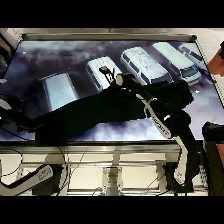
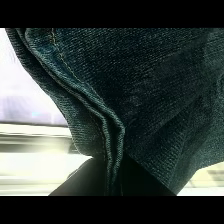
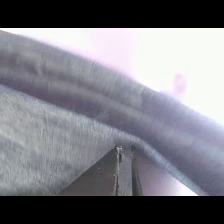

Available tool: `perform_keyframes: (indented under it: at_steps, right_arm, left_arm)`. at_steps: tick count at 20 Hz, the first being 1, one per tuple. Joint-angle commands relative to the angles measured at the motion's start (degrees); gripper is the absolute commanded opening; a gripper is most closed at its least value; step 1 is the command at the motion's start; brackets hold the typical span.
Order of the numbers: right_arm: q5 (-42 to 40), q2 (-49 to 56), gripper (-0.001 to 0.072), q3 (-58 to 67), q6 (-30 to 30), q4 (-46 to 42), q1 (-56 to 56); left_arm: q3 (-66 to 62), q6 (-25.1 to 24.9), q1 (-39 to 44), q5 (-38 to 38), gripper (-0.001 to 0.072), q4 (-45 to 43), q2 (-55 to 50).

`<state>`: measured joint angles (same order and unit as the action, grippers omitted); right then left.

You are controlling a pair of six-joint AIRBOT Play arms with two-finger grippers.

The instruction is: Fold the clothes and pants, and hang the long-sleeved shirts on hangers.

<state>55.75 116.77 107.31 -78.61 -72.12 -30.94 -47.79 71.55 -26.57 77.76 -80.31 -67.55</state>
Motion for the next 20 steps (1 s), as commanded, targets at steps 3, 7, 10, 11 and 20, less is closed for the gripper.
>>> perform_keyframes:
  at_steps: [3, 7, 10, 11, 20]
  right_arm:
    - [-2.4, 0.6, 0.011, 2.1, 0.3, -2.4, 1.6]
    - [-1.0, 2.3, 0.011, 2.2, 3.0, -3.1, 1.7]
    - [12.5, 2.0, 0.012, 5.9, 7.0, -3.0, 2.7]
    - [18.2, 2.0, 0.0122, 8.1, 7.5, -2.2, 3.0]
    - [28.5, 3.0, 0.012, 4.2, 11.6, 16.7, -1.8]
  left_arm:
    - [0.0, 0.0, -0.1, 0.0, 0.0028, 0.0, 0.0]
    - [-0.8, -1.0, -0.1, 0.0, 0.0028, -0.2, 0.6]
    - [-7.6, -1.5, -1.0, -0.6, 0.0026, -2.0, 2.9]
    - [-11.1, -1.4, -1.8, -0.5, 0.0027, -1.9, 3.5]
    - [-31.2, -1.5, -2.3, 6.1, 0.0027, 0.0, 4.1]
